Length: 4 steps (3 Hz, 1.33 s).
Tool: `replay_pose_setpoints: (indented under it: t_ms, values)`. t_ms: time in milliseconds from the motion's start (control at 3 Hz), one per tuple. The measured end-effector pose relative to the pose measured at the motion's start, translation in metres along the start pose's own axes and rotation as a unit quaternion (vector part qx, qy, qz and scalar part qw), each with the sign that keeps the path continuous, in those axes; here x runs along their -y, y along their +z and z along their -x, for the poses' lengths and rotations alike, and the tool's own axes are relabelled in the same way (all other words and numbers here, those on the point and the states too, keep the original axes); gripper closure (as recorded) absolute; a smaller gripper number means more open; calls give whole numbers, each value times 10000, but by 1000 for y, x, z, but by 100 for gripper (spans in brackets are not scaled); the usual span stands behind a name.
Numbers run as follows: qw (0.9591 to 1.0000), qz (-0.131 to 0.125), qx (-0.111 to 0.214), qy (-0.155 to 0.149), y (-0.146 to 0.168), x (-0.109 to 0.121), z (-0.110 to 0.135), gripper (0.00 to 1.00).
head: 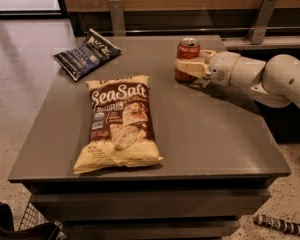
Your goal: Knock coke can over
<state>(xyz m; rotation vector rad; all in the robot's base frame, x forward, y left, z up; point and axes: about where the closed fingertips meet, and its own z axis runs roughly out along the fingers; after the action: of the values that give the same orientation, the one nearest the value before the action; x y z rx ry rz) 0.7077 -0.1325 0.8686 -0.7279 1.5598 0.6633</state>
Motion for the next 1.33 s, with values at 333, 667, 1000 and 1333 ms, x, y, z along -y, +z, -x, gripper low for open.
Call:
replay_pose_setpoints:
  t_ms: [333,667,1000,1333]
  values:
    - [9995,8,-288,-164,-2,0,13,100]
    - [9937,-36,-982,-542,-12,2,41,100]
    - [9848,-132,-1533,-808,-22,6,55,100]
    - [9693,-325,-2209,-1028,-29,11,51,100]
